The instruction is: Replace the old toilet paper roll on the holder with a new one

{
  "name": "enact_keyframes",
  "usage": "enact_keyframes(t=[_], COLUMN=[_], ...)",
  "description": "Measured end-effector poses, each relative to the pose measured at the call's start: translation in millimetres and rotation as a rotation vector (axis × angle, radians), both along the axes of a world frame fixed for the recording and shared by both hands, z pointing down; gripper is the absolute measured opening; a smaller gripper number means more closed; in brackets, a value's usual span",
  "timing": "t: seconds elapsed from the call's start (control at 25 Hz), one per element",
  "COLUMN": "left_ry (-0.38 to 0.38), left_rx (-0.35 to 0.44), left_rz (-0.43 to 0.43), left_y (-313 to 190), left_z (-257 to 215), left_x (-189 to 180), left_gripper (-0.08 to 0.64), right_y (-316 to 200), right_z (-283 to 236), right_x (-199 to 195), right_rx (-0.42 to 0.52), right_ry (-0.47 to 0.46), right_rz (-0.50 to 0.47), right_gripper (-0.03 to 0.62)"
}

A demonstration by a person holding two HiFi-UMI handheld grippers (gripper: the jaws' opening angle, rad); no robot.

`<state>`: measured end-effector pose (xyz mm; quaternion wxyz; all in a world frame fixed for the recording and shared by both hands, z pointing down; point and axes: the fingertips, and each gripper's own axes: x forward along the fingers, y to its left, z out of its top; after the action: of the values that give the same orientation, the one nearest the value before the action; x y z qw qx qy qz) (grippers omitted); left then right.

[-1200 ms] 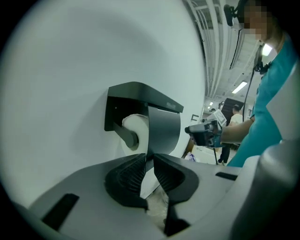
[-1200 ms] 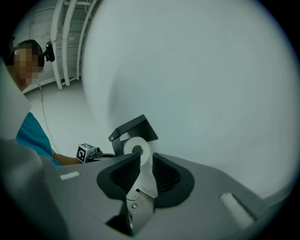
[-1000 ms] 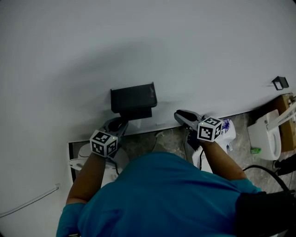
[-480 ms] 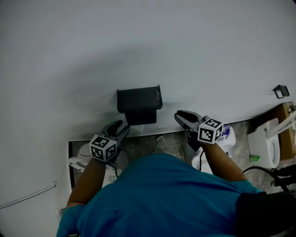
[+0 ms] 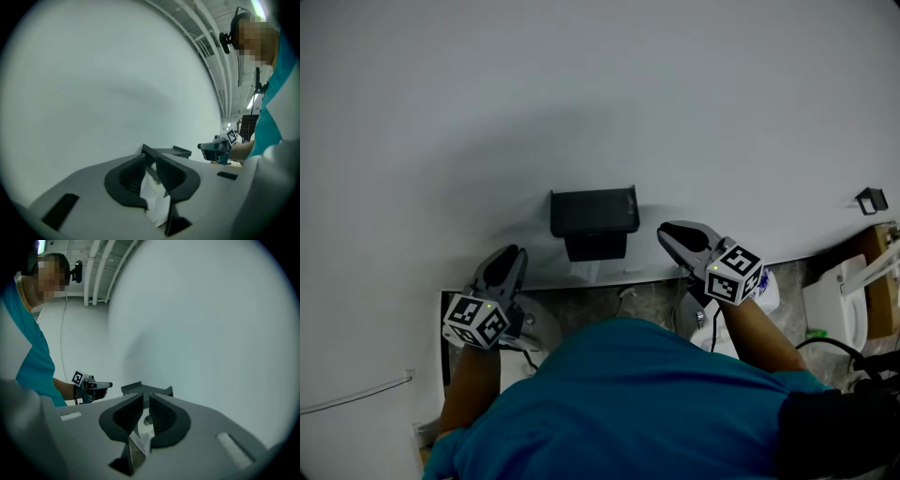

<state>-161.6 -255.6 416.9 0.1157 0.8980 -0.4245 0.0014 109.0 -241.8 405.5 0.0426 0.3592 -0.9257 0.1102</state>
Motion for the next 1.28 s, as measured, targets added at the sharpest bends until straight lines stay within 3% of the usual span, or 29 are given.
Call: enact_keyframes(t=[0.16, 0.28, 0.72, 1.28], left_ry=[0.064, 0.102, 0.056, 0.051], left_rx=[0.044, 0.07, 0.087, 0.11], left_rz=[-0.014, -0.019, 0.035, 0.049], left_y=[4.5, 8.2, 15.7, 18.9], left_z=[-28.4, -39.9, -52.5, -60.5], left_x=[5.7, 11.4, 31.2, 34.0], left_gripper=[0.012, 0.008, 0.008, 0.008], right_y=[1.7, 4.4, 4.1, 4.3], right_z=[-23.2, -27.7, -37.9, -35.9], right_x=[-9.4, -15.3, -14.9, -17.9], right_rx=[0.082, 0.094, 0.087, 0.086], right_ry=[0.04, 0.024, -0.036, -0.001], right_rz=[0.015, 0.008, 0.025, 0.024], right_gripper=[0.012, 0.003, 0.002, 0.001])
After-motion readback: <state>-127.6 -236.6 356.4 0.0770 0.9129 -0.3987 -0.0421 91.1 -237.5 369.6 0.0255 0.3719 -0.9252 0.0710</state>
